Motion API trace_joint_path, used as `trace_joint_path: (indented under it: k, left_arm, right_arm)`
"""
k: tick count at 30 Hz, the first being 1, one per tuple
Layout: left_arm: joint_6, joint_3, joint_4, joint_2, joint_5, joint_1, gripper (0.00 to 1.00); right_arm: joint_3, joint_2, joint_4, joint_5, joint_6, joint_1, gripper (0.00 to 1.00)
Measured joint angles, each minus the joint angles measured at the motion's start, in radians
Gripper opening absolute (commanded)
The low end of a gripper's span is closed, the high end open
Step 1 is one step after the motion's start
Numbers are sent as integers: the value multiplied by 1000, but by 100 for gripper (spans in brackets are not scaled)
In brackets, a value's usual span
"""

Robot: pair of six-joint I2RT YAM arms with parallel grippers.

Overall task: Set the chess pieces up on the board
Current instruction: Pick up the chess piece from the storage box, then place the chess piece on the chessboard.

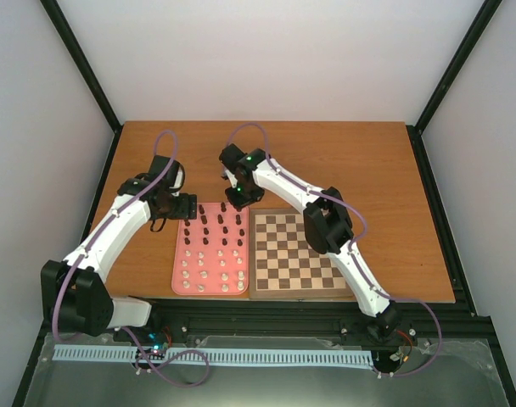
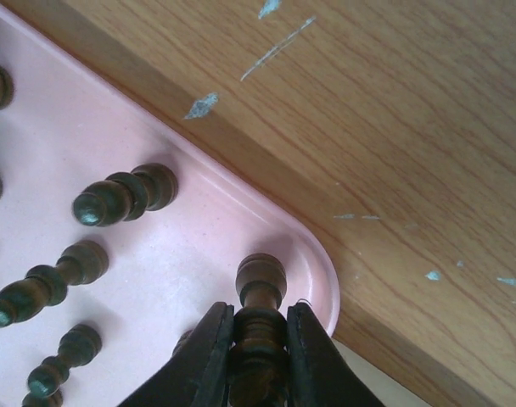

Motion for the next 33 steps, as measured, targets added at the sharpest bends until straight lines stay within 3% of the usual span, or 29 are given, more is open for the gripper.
trace_joint_path:
  k: [10,19,24,33]
  left_arm:
    - [0,8,0,10,2,0,100]
    - [0,17,4,19,13,0,100]
    - [0,17,5,22,17,0,100]
    - [0,25,6,34,27,0,100]
  right_arm:
    - [-72,-211,8,93,16,0,3]
    - [-469,-485,42,187,48,-103,3]
    - [-628,-542,56,209,54,-196,3]
    - [-737,-565,80,180,51,-222,3]
